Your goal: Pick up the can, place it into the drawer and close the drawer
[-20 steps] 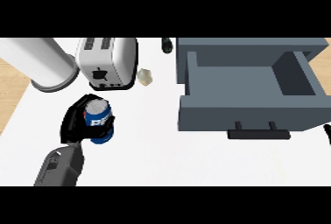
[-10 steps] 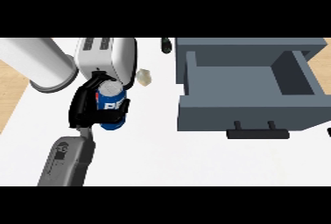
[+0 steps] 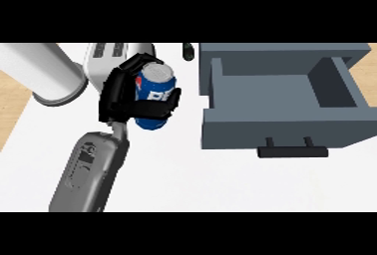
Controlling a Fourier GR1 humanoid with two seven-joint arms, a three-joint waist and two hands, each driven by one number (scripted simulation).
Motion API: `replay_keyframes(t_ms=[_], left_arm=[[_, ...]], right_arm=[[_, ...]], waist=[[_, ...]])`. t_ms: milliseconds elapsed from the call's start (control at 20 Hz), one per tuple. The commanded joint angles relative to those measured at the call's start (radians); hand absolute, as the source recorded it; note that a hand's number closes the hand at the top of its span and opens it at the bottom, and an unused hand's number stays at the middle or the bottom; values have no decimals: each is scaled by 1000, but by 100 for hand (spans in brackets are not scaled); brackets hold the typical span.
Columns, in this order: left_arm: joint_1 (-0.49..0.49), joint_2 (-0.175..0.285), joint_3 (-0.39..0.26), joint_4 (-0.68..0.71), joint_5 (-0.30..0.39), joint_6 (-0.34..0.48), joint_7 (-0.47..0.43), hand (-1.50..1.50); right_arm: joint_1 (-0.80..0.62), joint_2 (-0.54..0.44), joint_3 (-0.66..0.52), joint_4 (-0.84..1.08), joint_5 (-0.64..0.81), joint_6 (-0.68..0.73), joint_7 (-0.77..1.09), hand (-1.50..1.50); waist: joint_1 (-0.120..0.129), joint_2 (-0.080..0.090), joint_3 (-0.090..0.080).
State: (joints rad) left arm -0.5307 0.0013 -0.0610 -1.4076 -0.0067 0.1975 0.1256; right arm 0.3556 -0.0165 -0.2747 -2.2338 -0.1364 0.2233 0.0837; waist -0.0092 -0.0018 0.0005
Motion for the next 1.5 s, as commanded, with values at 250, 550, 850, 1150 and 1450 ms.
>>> replay_keyframes(t_ms=[250, 550, 850, 1150, 1450], left_arm=[[-307, -1, -151, 144, -12, 226, 85, 150], [-472, -1, -195, 210, 42, 308, 172, 150], [-709, -1, -64, 509, 101, 248, 99, 150], [-798, -1, -136, 590, 163, 302, 124, 150], [-886, -1, -191, 748, 252, 341, 45, 150]], right_arm=[[-73, 11, 26, 11, 44, -34, 34, -150], [-114, -22, -20, 64, 13, -21, 34, -150], [-76, -5, -15, 88, 31, -1, -32, -150], [-87, -10, -22, 33, 6, -14, 31, -150], [-169, -60, -66, 128, -15, -18, 27, -150]], waist=[[-9, 3, 0], [-8, 2, 0], [-24, 9, 1], [-18, 5, 0], [-32, 12, 1]])
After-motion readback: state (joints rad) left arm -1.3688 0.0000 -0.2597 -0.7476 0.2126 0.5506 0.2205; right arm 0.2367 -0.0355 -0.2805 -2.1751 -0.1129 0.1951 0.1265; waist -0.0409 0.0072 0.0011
